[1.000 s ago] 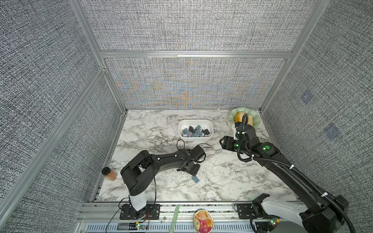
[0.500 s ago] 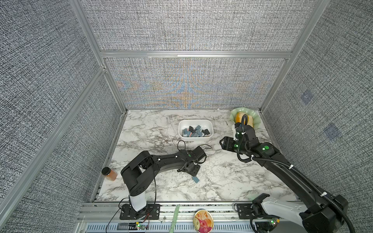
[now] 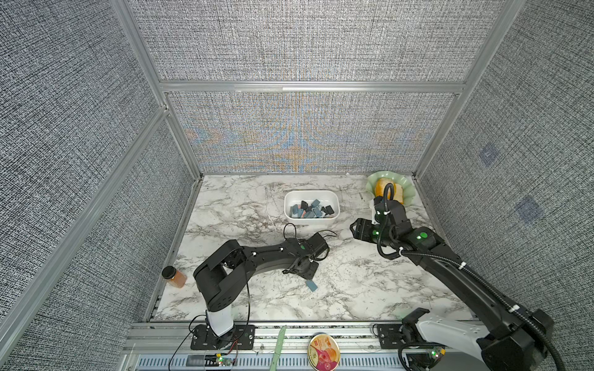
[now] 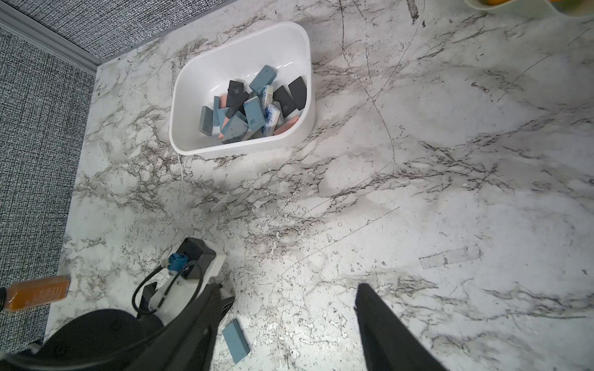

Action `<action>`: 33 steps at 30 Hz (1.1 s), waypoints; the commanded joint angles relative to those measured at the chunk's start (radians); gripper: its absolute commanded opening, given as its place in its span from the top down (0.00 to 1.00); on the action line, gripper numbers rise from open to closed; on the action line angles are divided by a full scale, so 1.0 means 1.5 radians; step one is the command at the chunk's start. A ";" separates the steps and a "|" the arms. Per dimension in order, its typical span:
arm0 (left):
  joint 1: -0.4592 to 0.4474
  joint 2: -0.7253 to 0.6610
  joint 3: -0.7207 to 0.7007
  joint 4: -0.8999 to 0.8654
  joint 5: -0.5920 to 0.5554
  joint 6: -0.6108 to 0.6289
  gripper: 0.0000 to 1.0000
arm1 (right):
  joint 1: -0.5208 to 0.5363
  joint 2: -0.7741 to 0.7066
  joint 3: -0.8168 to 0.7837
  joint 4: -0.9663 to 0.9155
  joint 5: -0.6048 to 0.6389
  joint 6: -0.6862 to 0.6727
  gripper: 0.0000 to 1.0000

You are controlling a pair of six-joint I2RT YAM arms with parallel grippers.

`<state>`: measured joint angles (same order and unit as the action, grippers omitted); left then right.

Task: Put the eraser in the storage box
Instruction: Pick up the eraser from the center of the board.

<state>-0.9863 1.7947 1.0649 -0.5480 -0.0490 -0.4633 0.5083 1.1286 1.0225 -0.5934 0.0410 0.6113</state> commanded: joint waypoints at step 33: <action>0.103 0.042 0.243 -0.154 -0.011 0.050 0.74 | -0.010 0.005 0.007 -0.002 0.046 -0.007 0.31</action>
<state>-0.8513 1.8462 1.3899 -0.7326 -0.0597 -0.4263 0.4984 1.1419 1.0328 -0.5949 0.0895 0.6056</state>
